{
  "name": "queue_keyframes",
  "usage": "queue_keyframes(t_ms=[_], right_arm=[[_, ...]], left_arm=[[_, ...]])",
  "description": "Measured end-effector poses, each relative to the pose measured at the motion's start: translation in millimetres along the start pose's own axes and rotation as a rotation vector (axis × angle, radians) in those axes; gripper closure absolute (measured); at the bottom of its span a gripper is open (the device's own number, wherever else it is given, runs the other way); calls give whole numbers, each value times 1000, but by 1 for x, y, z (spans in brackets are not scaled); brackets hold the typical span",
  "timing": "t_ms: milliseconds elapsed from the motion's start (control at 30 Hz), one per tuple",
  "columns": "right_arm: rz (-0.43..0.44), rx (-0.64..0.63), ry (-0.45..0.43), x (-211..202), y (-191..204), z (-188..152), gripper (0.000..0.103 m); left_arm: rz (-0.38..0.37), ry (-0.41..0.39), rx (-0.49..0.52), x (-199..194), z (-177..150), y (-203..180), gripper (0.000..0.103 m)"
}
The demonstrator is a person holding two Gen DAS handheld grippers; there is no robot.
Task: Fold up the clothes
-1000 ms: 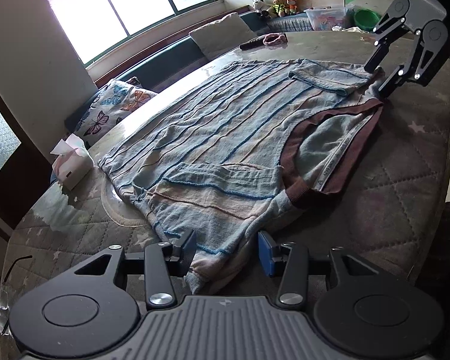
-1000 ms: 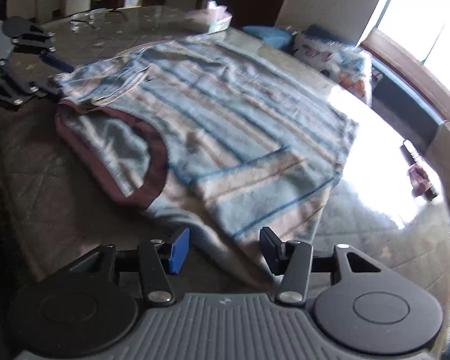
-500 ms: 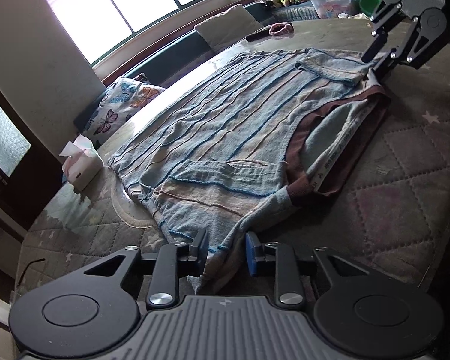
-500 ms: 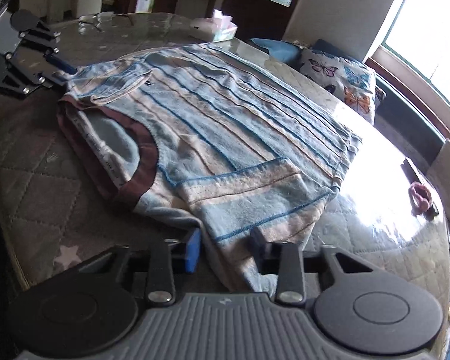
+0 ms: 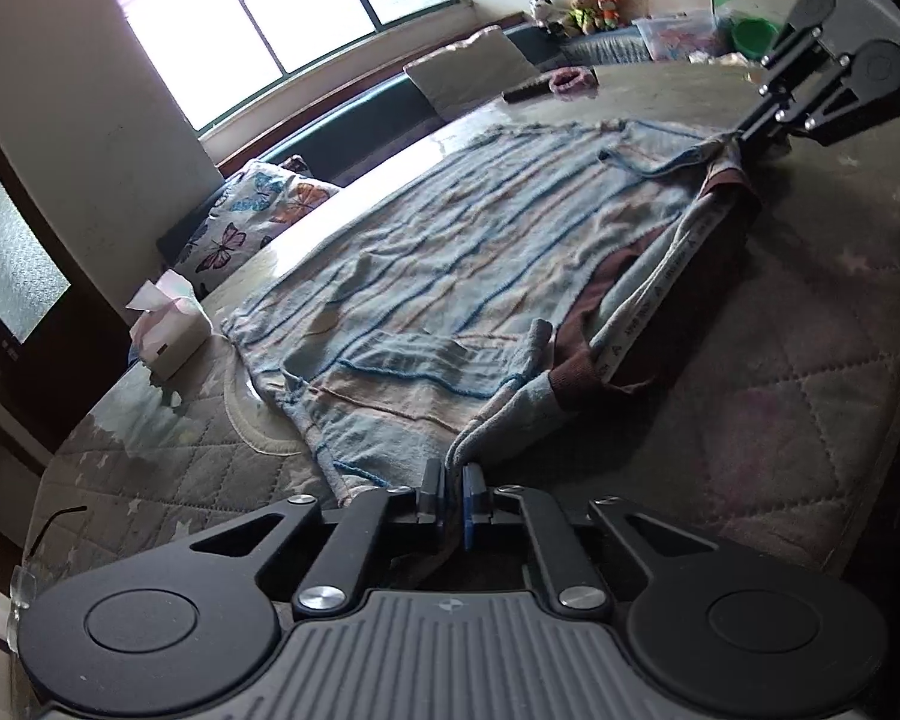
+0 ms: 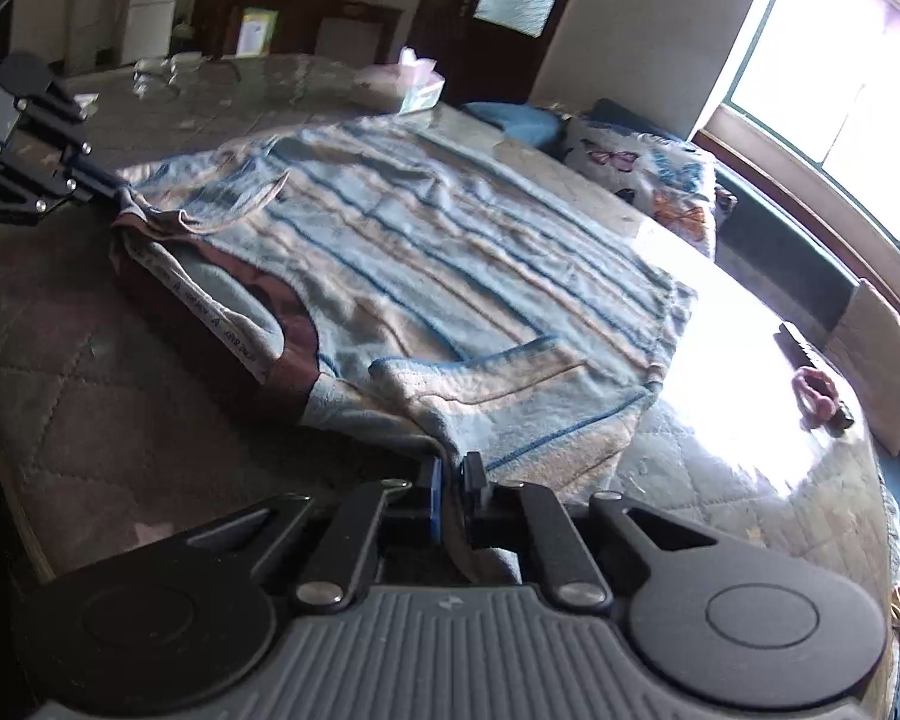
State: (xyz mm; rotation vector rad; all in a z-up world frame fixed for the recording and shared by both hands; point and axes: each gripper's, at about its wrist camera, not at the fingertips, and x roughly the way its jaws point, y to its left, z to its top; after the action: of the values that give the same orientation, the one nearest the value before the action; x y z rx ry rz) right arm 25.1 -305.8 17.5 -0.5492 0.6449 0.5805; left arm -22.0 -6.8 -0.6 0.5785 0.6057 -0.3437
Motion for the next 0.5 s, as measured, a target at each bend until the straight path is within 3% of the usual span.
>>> queue_keyframes(t_ms=[300, 500], right_arm=[[-22, 61, -69, -61, 14, 10, 98], [-52, 96, -150, -86, -1, 39, 98]], left_arm=[[33, -93, -93, -68, 8, 18, 98], [87, -179, -137, -67, 40, 47, 98]])
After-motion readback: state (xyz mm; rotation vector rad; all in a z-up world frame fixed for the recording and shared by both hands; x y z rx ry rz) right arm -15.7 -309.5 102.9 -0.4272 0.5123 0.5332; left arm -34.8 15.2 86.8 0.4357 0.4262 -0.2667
